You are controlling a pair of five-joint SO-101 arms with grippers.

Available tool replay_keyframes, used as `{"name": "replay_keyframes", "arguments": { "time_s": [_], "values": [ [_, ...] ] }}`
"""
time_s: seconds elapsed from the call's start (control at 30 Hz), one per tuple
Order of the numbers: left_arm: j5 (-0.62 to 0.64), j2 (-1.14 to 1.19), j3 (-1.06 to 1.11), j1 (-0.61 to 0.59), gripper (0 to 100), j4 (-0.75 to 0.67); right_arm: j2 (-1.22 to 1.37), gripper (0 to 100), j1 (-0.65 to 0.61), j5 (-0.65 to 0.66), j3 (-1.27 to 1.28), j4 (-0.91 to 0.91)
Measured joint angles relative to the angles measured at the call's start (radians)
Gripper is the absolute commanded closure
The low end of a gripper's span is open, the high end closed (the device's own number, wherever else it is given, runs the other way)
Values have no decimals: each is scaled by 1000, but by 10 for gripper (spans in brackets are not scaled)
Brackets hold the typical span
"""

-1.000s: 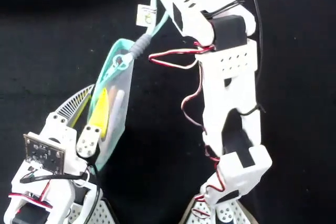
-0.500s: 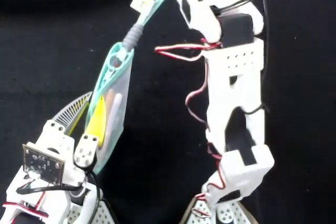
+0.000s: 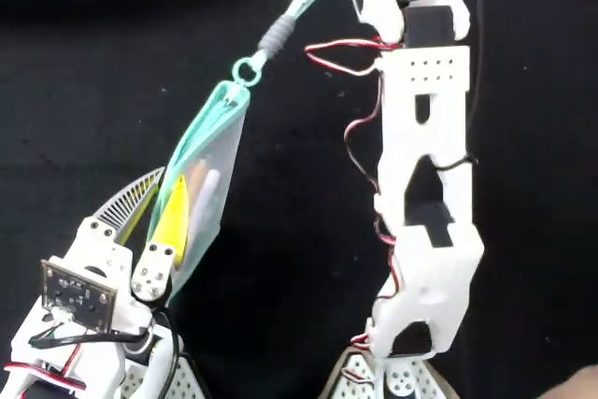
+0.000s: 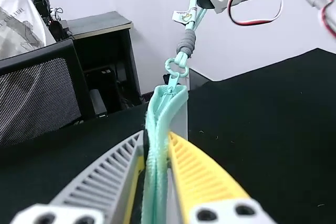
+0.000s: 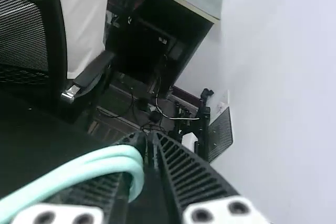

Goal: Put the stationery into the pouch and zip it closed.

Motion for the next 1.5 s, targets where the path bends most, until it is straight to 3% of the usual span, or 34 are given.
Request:
{"name": "replay_keyframes", "arguments": {
  "time_s": [0.27, 0.43, 0.63, 0.83, 1.1, 1.33, 1.5],
  "values": [
    [0, 0, 0, 2, 970, 0, 89, 985, 43, 0, 2, -141],
    [0, 0, 0, 2, 970, 0, 100, 985, 43, 0, 2, -140],
    [0, 0, 0, 2, 970, 0, 75, 957, 48, 0, -106, 146],
    [3, 0, -2, 0, 970, 2, 23, 722, -41, 0, -252, 479],
    [-20, 0, 0, -9, 970, -12, 23, 793, -199, 0, -520, 890],
    [-58, 0, 0, -15, 970, -12, 0, 808, -253, -63, -626, 942],
    [-58, 86, 2, -127, 970, -69, -135, 781, -318, -124, -520, 944]
  ]
}}
